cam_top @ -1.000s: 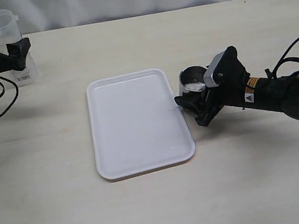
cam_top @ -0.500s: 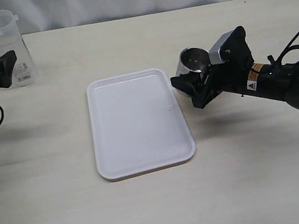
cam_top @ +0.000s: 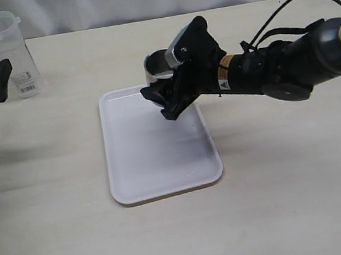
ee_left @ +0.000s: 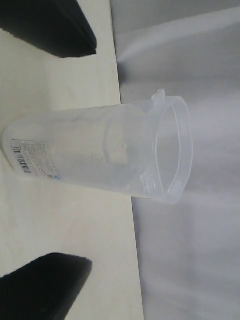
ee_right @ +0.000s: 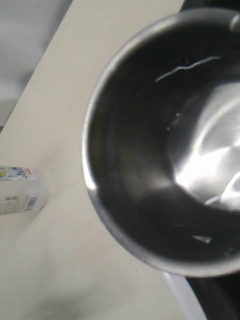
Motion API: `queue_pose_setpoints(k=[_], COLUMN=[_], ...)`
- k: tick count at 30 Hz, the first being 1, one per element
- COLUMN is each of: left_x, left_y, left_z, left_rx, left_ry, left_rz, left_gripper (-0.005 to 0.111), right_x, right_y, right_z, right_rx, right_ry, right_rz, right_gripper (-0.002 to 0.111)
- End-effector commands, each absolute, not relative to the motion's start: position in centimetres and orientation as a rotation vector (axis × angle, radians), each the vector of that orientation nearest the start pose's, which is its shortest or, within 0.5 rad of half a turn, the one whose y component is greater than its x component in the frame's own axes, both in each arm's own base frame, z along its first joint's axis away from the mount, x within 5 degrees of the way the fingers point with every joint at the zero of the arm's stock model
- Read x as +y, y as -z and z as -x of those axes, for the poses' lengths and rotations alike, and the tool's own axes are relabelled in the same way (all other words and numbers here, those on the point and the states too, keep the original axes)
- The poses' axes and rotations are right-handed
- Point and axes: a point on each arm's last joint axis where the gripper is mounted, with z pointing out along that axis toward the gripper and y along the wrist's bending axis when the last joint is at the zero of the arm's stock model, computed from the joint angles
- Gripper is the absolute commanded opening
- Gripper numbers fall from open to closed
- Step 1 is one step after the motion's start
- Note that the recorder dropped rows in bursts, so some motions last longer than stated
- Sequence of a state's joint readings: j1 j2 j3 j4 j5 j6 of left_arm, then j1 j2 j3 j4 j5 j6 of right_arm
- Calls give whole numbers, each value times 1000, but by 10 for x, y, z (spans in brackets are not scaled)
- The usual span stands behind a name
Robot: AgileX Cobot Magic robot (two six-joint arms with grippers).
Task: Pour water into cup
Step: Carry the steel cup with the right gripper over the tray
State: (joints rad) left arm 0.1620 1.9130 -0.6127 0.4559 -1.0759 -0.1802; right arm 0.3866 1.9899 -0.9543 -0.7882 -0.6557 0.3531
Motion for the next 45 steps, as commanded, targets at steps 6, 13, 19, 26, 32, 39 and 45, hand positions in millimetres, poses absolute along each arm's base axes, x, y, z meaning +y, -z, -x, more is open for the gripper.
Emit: queue_pose_setpoints(k=[6, 13, 19, 26, 32, 39, 45], left_x=[18, 18, 19, 19, 19, 19, 19], left_y=[-137, -137, -138, -139, -139, -139, -139], left_z=[-322, -322, -323, -323, -323, -323, -323], left_rx=[1710, 1705, 1702, 1691, 1691, 1691, 1691], left_ry=[190, 172, 164, 167, 167, 167, 167], left_rz=[-190, -205, -185, -185, -185, -185, -185], left_gripper=[105, 105, 105, 105, 105, 105, 105], right_x=[221, 227, 229, 229, 229, 229, 229], right_y=[-138, -109, -89, -84, -84, -85, -85], right_z=[-358, -369, -373, -373, -373, -373, -373], right_rx=[1736, 1793, 1835, 1839, 1836, 1834, 1832], right_ry=[-566, -575, -578, -575, -571, -572, -574], right_rz=[947, 942, 948, 956, 961, 960, 960], right_gripper=[4, 4, 4, 4, 4, 9, 57])
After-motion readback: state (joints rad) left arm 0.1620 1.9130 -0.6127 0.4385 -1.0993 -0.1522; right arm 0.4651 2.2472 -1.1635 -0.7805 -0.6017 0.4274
